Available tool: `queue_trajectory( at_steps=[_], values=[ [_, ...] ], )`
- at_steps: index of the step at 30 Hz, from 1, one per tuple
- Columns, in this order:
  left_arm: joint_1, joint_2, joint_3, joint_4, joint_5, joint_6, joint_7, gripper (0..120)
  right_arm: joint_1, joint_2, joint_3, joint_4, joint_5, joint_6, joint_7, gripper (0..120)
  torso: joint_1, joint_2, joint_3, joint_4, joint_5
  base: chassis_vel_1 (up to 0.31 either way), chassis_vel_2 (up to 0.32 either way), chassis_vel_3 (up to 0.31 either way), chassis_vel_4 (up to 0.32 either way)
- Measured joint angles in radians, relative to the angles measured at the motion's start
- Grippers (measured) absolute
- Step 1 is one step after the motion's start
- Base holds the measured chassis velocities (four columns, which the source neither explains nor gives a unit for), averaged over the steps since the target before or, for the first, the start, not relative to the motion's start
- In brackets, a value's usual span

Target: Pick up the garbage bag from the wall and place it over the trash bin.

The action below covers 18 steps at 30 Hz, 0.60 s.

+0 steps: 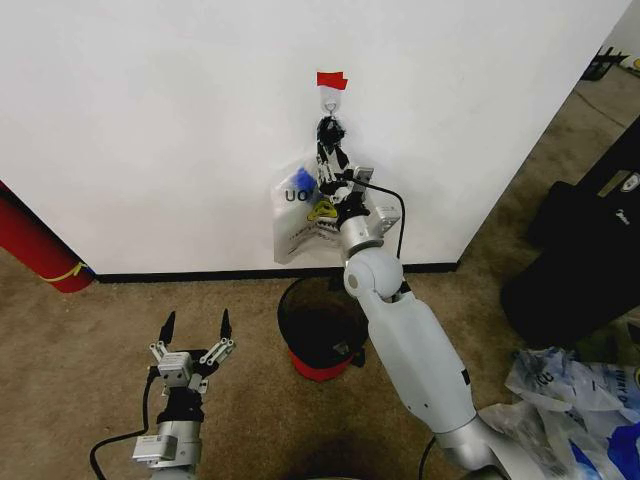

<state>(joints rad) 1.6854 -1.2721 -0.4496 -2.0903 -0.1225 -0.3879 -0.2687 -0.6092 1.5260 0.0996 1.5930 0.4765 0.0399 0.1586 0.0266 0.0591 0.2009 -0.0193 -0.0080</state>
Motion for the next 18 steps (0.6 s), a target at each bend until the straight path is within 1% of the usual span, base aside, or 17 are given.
queue_trajectory(
  at_steps=[1,4,13,18],
  values=[
    [0.0,0.0,0.0,0.001,0.0,0.0,0.0,100,0.002,-0.001,0.003,-0.002,0.004,0.0,0.0,8,0.0,0.0,0.0,0.0,-0.0001,0.0,0.0,0.0,0.0],
    [-0.001,0.0,0.0,0.001,-0.001,0.0,0.0,100,0.001,-0.004,0.006,-0.002,0.013,-0.002,0.001,0,0.0,0.0,0.0,0.0,0.0,0.0,0.0,0.0,0.0],
    [-0.009,0.001,0.004,0.006,-0.002,0.001,0.0,100,-0.039,-0.021,0.008,0.036,0.029,-0.01,0.003,0,0.0,0.0,0.0,0.0,0.0,0.0,0.0,0.0,0.0],
    [-0.009,0.0,0.008,0.008,-0.002,0.001,0.0,100,-0.088,-0.03,0.014,0.064,0.021,-0.009,-0.011,0,0.0,0.0,0.0,0.0,0.0,0.0,0.0,0.0,0.0]
  ],
)
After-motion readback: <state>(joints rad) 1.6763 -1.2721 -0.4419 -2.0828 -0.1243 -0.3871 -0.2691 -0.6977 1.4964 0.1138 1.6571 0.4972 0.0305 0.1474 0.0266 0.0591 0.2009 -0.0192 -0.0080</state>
